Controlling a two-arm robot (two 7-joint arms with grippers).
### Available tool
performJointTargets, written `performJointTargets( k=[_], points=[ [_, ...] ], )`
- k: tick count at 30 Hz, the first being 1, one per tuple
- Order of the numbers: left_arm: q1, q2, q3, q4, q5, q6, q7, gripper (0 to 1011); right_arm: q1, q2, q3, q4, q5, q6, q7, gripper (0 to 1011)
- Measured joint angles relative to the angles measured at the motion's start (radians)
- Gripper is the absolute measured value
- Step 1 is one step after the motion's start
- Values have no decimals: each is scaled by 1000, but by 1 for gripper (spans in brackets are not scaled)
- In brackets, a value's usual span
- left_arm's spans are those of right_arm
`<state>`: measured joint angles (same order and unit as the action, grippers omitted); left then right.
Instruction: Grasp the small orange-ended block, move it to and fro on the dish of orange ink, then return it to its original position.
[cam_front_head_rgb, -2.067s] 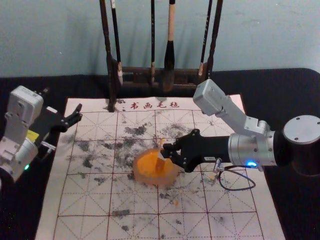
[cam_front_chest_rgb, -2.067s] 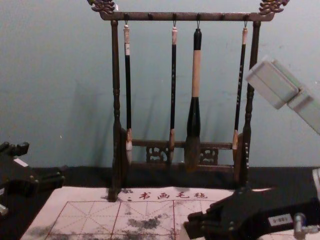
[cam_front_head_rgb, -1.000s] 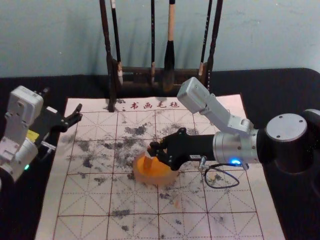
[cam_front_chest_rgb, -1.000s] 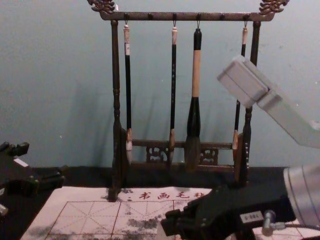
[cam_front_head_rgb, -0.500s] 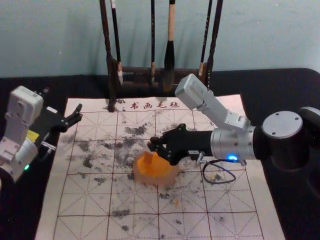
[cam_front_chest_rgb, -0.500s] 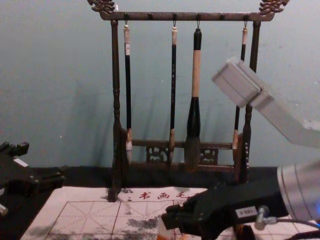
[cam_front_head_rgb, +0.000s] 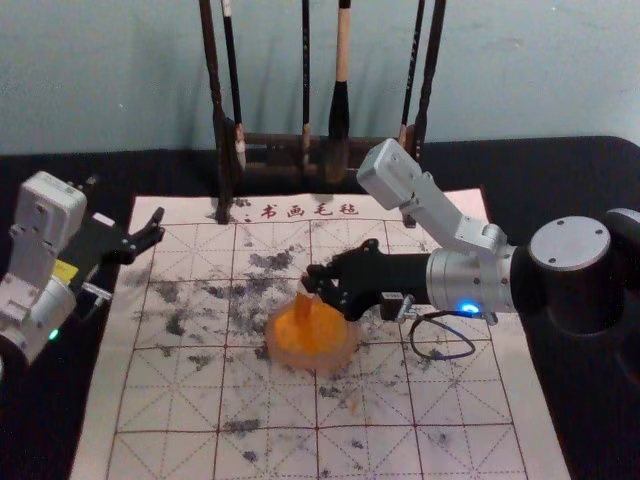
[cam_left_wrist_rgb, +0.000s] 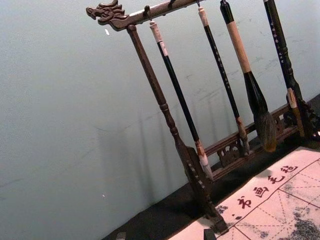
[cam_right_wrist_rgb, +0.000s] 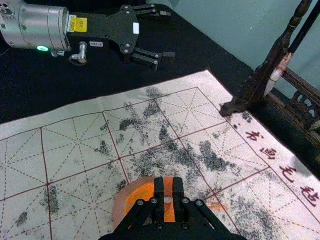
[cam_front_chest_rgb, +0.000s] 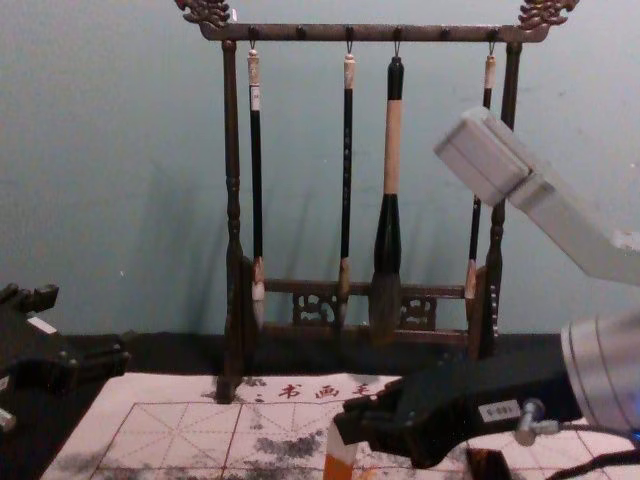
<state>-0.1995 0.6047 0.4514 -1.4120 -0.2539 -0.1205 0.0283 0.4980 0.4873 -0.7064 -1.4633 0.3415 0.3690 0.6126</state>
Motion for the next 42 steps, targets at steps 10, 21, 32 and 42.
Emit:
performJointTargets(
  k=[10,21,32,42],
  points=[
    [0,0,0,0,0,0,0,1002,-5,14,8,-4,-6,-4,4,99],
    [0,0,0,0,0,0,0,1001,-16,40,19,-20,-7,-13,15,99],
    [0,0,0,0,0,0,0,1001,-37,72,25,-48,-6,-20,31,99],
    [0,0,0,0,0,0,0,1001,-55,92,24,-76,6,-20,45,99]
  ],
)
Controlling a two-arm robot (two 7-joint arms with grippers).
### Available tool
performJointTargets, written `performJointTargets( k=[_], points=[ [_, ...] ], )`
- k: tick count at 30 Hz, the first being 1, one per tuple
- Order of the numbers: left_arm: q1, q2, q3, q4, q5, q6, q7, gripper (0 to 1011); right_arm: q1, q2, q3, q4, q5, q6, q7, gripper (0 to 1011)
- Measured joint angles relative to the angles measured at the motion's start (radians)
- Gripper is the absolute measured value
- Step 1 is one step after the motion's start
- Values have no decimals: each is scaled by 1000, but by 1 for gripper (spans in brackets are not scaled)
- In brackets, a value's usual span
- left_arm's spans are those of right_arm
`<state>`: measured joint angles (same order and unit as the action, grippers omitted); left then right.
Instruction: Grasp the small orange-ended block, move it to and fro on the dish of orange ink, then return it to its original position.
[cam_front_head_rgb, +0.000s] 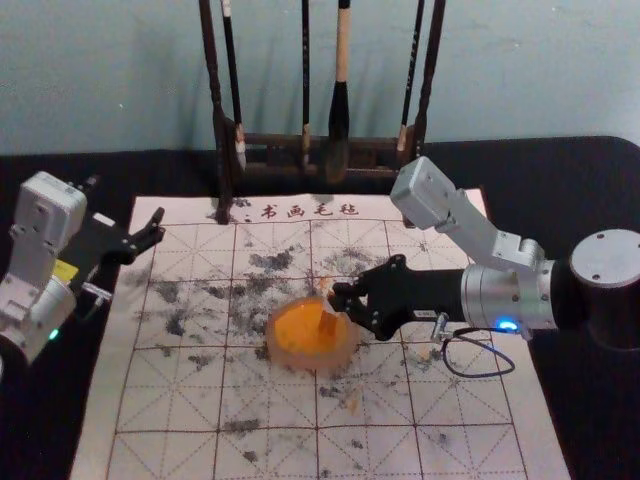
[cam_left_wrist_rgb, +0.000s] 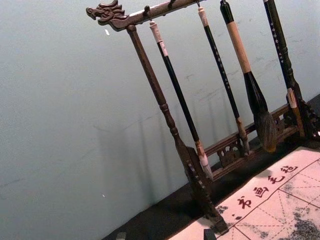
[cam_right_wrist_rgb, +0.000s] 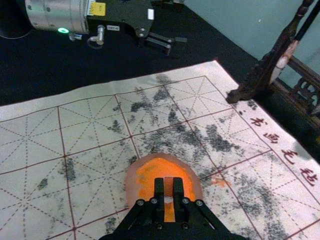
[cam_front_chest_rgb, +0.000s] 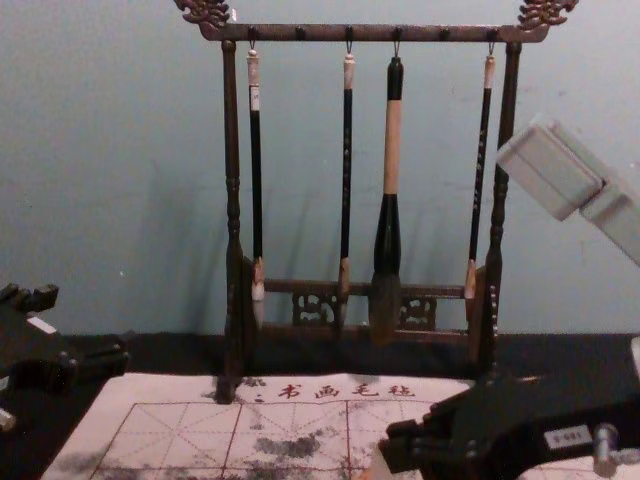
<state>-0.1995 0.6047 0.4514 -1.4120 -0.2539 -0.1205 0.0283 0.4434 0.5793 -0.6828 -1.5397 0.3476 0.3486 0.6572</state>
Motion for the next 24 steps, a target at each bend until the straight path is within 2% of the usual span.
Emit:
performJointTargets(
  k=[11,24],
  points=[
    [0,0,0,0,0,0,0,1001,-3,-1,-15,-14,8,4,8,99],
    [0,0,0,0,0,0,0,1001,13,-29,-39,-6,7,10,4,99]
  ],
)
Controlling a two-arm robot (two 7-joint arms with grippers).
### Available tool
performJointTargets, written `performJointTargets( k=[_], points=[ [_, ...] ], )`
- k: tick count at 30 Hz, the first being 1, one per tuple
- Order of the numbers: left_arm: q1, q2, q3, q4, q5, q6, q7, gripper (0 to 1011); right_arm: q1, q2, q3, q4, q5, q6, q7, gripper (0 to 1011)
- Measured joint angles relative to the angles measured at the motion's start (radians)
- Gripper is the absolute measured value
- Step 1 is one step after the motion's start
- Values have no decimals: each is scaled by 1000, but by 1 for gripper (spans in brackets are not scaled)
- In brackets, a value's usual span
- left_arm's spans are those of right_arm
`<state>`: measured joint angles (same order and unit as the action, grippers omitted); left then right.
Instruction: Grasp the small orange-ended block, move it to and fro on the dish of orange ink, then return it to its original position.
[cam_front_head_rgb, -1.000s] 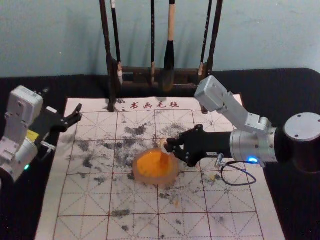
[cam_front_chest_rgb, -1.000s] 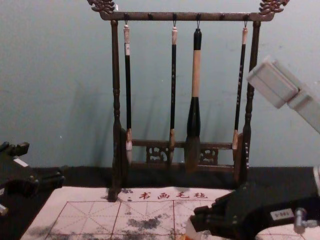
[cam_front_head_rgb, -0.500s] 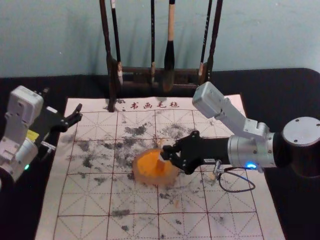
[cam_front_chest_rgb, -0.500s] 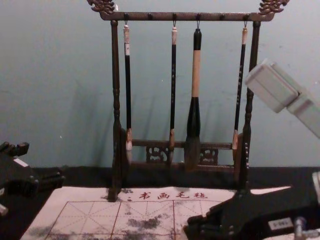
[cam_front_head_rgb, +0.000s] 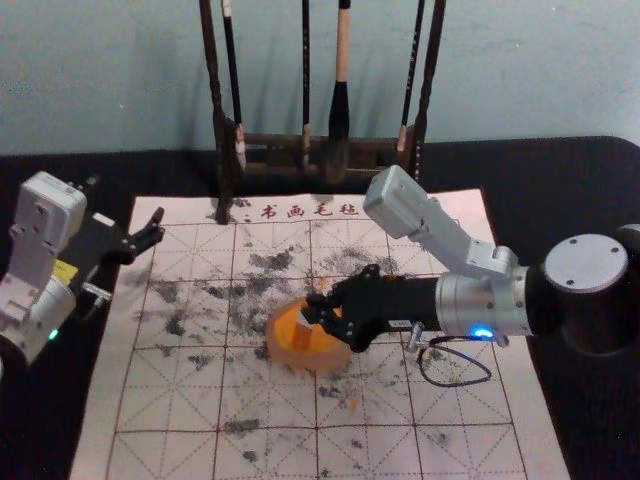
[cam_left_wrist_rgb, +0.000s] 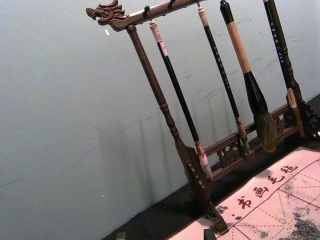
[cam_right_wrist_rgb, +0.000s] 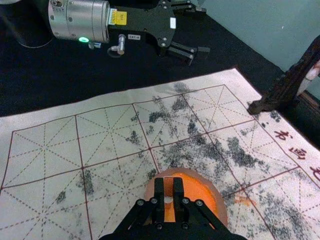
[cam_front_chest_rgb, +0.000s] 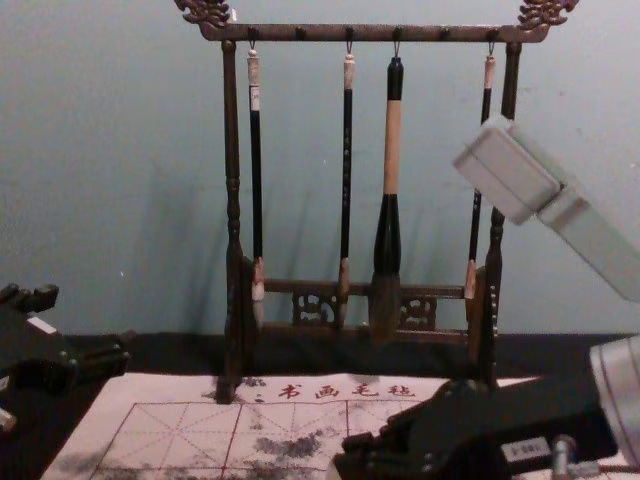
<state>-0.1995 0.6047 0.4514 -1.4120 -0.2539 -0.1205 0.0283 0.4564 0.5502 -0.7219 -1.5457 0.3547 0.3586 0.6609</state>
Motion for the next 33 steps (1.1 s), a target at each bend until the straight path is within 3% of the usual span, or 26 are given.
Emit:
performJointTargets(
  k=[16,33],
  points=[
    [0,0,0,0,0,0,0,1001,30,-51,-6,51,-16,3,-29,99],
    [0,0,0,0,0,0,0,1001,36,-60,7,72,-31,3,-42,99]
  ],
)
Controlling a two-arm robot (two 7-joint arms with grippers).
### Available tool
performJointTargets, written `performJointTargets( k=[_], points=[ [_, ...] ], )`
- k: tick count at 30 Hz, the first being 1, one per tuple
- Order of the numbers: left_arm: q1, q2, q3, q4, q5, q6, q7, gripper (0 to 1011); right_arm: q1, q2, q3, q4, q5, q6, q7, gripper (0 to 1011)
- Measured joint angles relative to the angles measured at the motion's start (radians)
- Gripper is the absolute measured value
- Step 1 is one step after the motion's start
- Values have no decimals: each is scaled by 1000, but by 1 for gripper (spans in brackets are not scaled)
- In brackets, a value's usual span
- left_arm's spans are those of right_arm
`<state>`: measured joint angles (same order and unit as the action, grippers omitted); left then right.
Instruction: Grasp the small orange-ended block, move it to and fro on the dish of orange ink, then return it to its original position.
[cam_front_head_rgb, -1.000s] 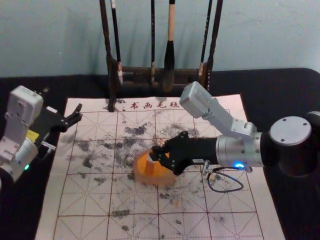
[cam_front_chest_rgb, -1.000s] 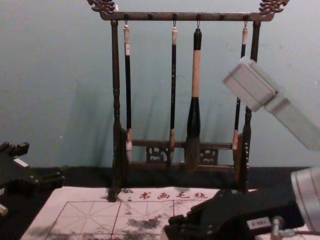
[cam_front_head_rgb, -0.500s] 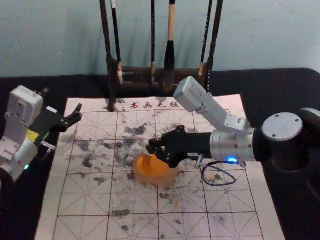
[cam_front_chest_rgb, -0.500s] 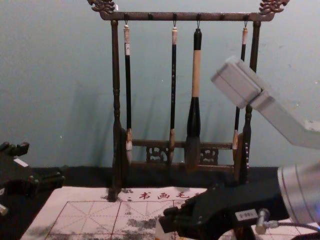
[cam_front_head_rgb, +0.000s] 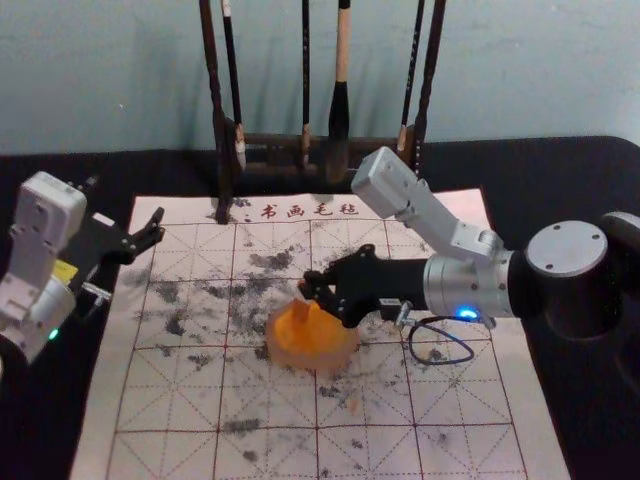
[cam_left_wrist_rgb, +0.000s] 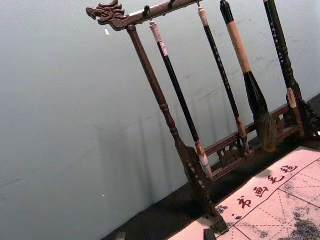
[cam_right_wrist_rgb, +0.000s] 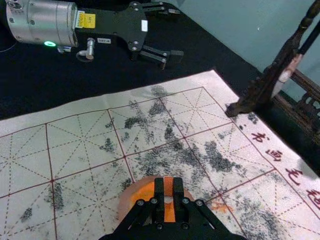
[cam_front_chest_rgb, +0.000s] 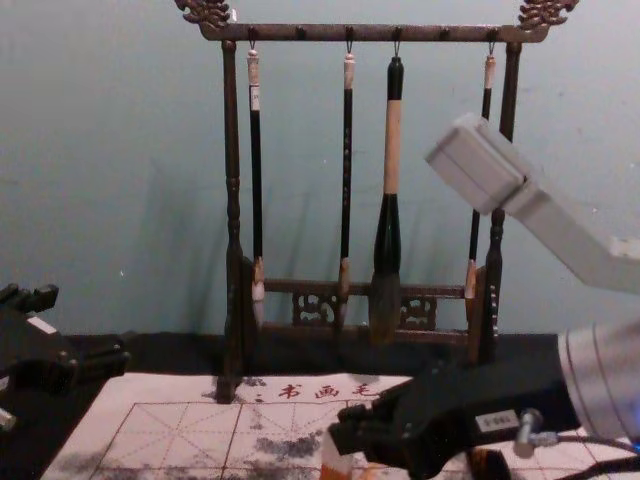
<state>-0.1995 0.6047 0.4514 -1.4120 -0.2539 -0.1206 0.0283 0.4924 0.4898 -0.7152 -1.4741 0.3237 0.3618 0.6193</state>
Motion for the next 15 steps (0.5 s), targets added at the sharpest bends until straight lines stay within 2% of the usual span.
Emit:
performJointTargets(
  k=[15],
  points=[
    [0,0,0,0,0,0,0,1001,-9,18,25,2,-2,-3,-2,99]
  ],
)
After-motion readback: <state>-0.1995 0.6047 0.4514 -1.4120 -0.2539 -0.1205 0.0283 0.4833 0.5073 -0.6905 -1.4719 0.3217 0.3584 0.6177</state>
